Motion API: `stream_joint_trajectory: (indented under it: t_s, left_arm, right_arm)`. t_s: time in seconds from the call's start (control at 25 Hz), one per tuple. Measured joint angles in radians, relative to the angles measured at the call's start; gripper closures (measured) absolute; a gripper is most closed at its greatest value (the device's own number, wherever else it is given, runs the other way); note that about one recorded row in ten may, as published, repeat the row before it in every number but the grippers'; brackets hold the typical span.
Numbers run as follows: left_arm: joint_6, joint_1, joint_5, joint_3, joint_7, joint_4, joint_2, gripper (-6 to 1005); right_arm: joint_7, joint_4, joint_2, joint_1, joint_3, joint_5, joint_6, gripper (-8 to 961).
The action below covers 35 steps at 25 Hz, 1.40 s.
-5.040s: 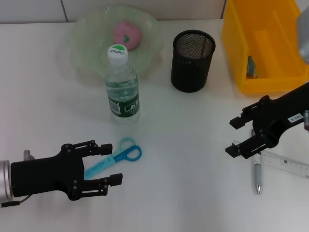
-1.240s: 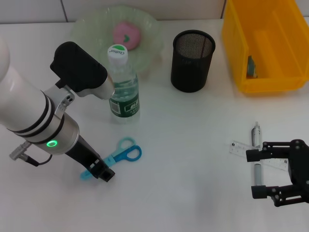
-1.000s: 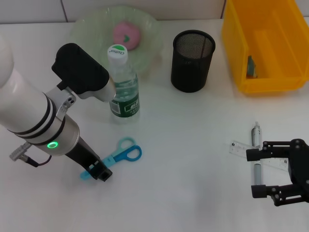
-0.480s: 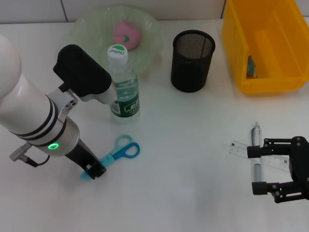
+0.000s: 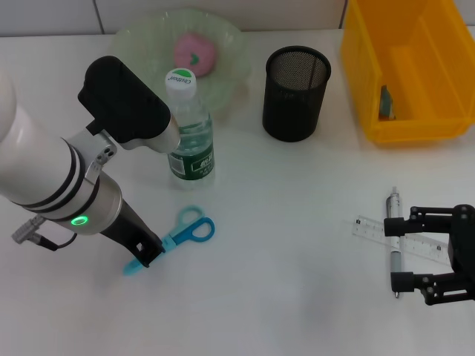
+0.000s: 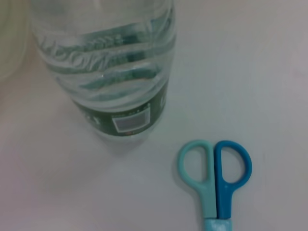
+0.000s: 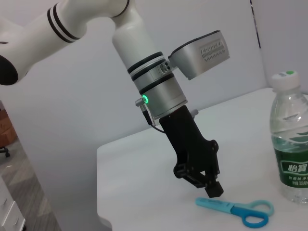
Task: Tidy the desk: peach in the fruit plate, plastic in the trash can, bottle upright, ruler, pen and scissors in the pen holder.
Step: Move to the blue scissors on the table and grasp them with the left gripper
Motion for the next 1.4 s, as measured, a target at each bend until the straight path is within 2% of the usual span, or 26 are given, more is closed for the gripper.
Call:
stream_joint_trajectory:
  t_s: [0.32, 0.64, 0.84, 1.08, 1.16, 1.32, 1.4]
  left_arm:
    - [0.023, 0.0, -0.002, -0.021, -0.016, 0.023, 0.0, 973]
    - [0.017, -0.007, 0.004, -0.015, -0.025, -0.001, -0.001, 856]
    - [0.011, -0.012, 0.004, -0.008, -0.025, -0.012, -0.002, 648]
    - [-0.002, -0.015, 0.004, 0.001, -0.026, -0.032, -0.002, 495]
    - [-0.005, -0.021, 0.004, 0.002, -0.026, -0.048, -0.002, 329]
    - [-0.01, -0.023, 0.004, 0.004, -0.026, -0.052, -0.002, 468]
    - [-0.012, -0.023, 0.004, 0.004, -0.025, -0.053, -0.002, 469]
  right_arm:
    - [-0.01, 0.01, -0.002, 0.0, 0.012, 0.0, 0.0, 173]
    - [-0.011, 0.014, -0.003, 0.001, 0.012, 0.0, 0.0, 173]
    - [-0.011, 0.014, -0.003, 0.003, 0.012, 0.0, 0.002, 173]
    - [-0.011, 0.015, -0.003, 0.006, 0.011, 0.0, 0.014, 173]
    - [-0.011, 0.015, -0.003, 0.007, 0.011, 0.0, 0.015, 173]
    - [-0.011, 0.016, -0.003, 0.011, 0.011, -0.002, 0.017, 173]
    - [-0.011, 0.018, -0.002, 0.012, 0.01, -0.002, 0.022, 173]
